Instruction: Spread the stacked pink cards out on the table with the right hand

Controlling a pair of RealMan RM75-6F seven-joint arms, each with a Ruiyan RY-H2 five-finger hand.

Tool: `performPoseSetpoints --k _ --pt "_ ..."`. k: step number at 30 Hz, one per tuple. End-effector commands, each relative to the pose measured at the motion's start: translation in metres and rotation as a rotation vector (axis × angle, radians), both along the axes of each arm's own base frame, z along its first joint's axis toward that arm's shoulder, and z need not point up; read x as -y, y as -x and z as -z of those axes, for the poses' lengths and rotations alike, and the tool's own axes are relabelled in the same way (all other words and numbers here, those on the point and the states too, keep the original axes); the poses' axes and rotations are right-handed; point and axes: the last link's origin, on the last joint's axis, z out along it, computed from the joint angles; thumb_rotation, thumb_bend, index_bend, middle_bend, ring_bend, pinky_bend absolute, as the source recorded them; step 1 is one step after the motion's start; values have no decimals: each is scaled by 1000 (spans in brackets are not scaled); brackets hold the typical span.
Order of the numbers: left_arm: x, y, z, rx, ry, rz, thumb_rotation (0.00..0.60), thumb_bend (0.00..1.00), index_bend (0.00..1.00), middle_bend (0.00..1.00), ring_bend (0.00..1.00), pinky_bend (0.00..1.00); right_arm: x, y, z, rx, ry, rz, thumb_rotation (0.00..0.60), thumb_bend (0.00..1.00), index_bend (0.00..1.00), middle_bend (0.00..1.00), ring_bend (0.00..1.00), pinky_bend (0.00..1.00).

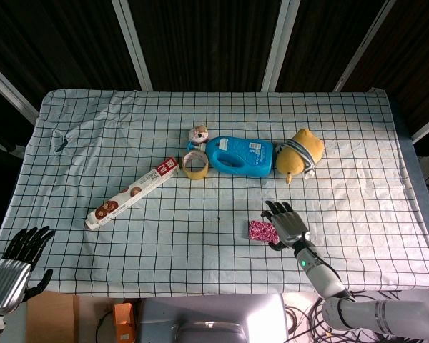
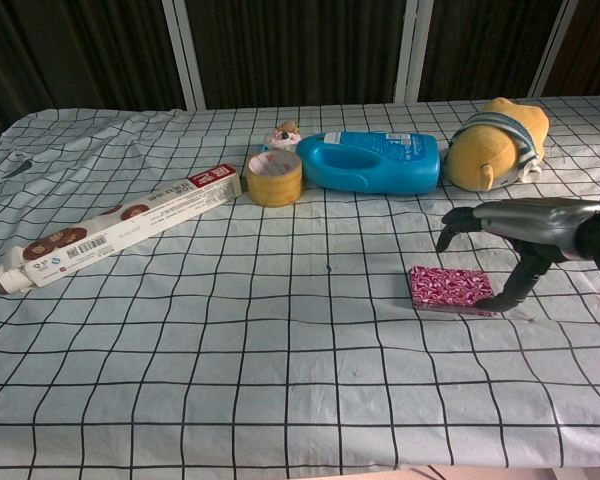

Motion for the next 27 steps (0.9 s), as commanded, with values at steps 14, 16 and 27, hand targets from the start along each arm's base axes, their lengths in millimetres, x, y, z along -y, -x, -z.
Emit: performPoseSetpoints --k 14,16,27 --pt "3 1 -3 4 -11 -2 600 425 0 48 0 0 1 -1 14 -5 -22 -5 600 191 255 0 0 0" --pt "4 2 -4 7 -16 -5 600 425 0 48 0 0 2 -2 16 -4 -19 -5 600 191 270 0 0 0" --pt "6 2 -4 9 -16 -2 600 425 0 48 0 0 2 -2 18 6 -7 2 600 191 326 0 0 0"
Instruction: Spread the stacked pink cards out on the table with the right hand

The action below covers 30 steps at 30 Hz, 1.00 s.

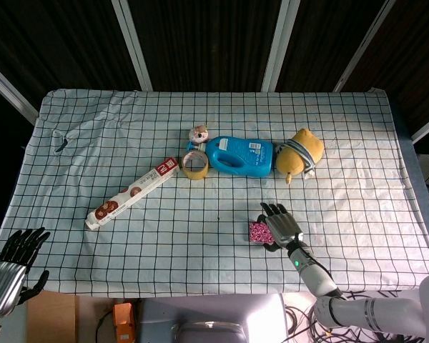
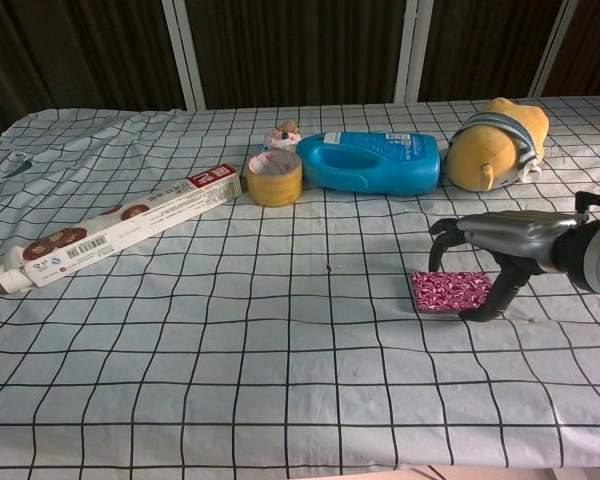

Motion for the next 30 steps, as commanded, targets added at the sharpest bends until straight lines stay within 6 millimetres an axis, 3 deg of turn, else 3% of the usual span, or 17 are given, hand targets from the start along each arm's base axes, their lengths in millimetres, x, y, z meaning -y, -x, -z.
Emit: performPoseSetpoints --k 1,11,20,25,30 --pt "0 0 0 0 0 0 600 425 0 48 0 0 0 1 -1 -1 3 3 600 191 336 0 0 0" --pt "0 0 0 2 0 0 600 424 0 48 0 0 3 3 -4 5 23 8 600 191 417 0 0 0" --pt "1 0 -1 3 -3 -1 600 425 0 48 0 0 16 3 -23 24 104 7 600 191 426 0 0 0" --pt "1 1 -1 2 -6 -5 600 424 0 48 0 0 34 19 -36 -30 179 44 600 192 423 0 0 0" --pt "-1 1 0 -1 -4 -10 600 426 0 48 0 0 45 38 -35 -70 181 94 600 192 390 0 0 0"
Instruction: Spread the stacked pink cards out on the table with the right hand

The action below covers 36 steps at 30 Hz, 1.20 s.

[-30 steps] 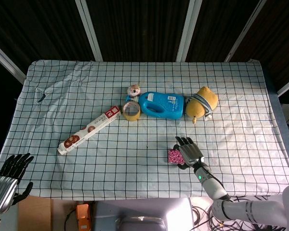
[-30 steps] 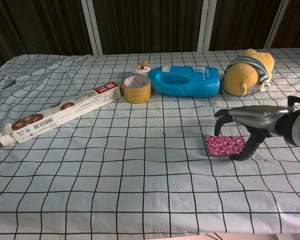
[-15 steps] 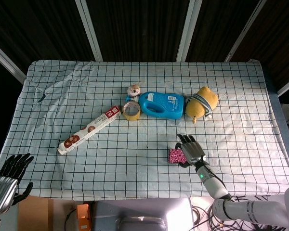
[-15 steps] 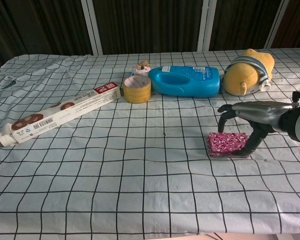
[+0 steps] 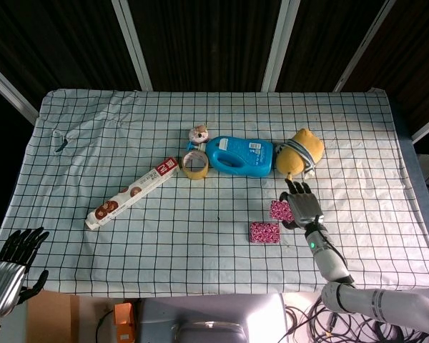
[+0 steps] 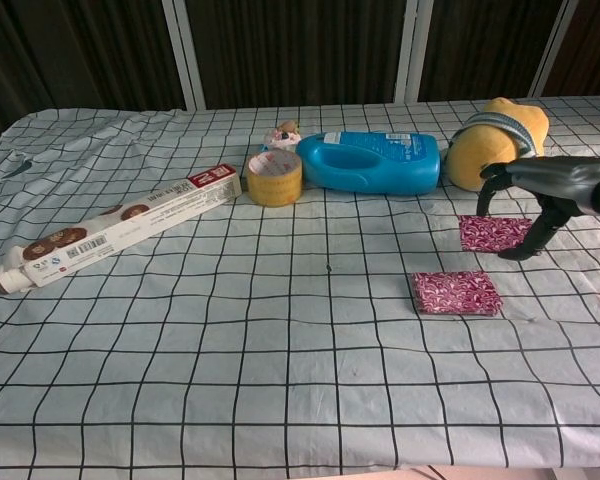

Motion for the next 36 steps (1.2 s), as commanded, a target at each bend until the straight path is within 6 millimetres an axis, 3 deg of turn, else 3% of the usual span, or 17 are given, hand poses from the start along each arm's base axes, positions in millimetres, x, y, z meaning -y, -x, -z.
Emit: performPoseSetpoints --k 1,6,11,18,22,27,36 --pt "-1 0 0 1 1 -2 600 425 0 48 0 0 6 12 3 -20 -12 32 600 193 372 0 0 0" --pt "-3 0 1 0 -2 -9 600 424 0 47 0 0 11 23 7 -32 -27 41 600 194 231 0 0 0" --pt "-4 0 0 0 -4 -10 600 424 0 48 0 0 6 23 1 -47 -49 13 600 193 161 0 0 0" --pt "-4 -1 0 4 -2 -3 600 424 0 48 0 0 -18 2 -16 34 -58 -78 600 193 191 0 0 0" --pt "-4 -1 1 2 3 0 600 424 0 48 0 0 -35 -10 -16 68 -109 -117 600 193 215 0 0 0" --pt "-3 -2 1 2 3 1 600 424 0 48 0 0 -44 -17 -5 80 -167 -127 600 193 233 0 0 0" --pt "-3 0 -1 6 2 -1 600 424 0 48 0 0 -40 -18 26 49 -183 -110 600 193 258 0 0 0"
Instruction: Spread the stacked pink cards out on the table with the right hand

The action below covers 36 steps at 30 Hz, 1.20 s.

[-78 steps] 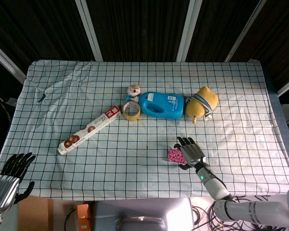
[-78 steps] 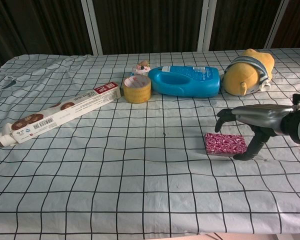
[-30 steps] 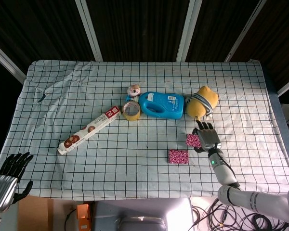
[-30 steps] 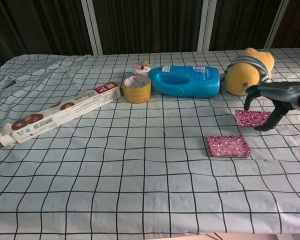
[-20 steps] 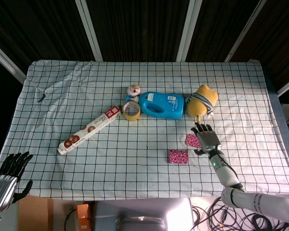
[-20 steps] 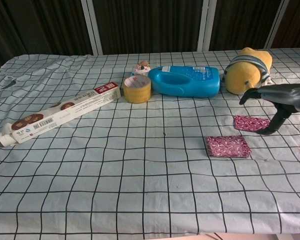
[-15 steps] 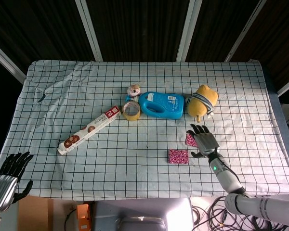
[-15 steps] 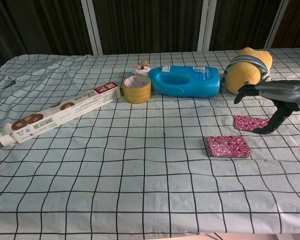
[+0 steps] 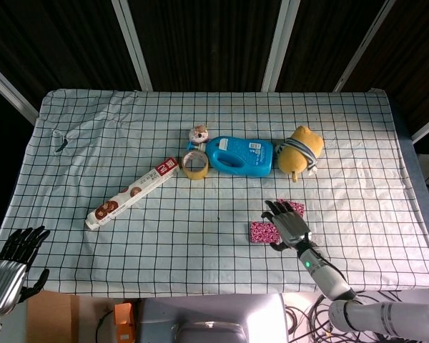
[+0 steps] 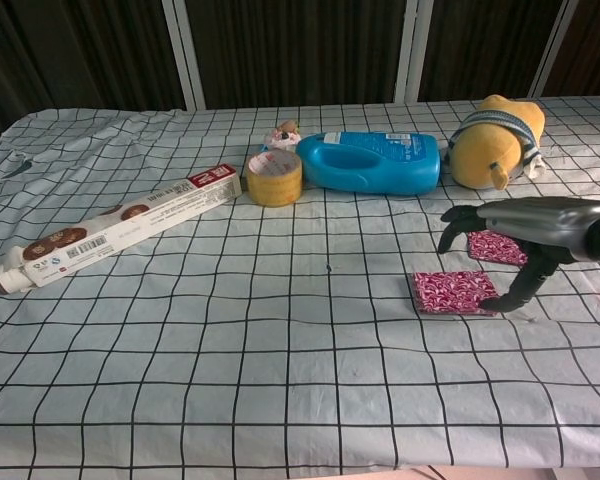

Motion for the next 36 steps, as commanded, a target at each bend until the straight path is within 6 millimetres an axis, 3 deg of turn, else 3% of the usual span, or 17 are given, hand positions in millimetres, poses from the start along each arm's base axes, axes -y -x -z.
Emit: performPoseSetpoints --k 1,21,36 --pt "0 1 0 1 1 -3 600 424 0 48 0 0 3 0 9 -5 -7 12 600 193 262 0 0 0" --pt "3 1 -2 6 -7 0 600 427 0 48 0 0 4 2 20 -20 -14 16 600 193 352 0 0 0" --pt "3 1 -3 8 -10 4 600 427 0 48 0 0 6 1 15 -5 19 18 600 193 423 0 0 0"
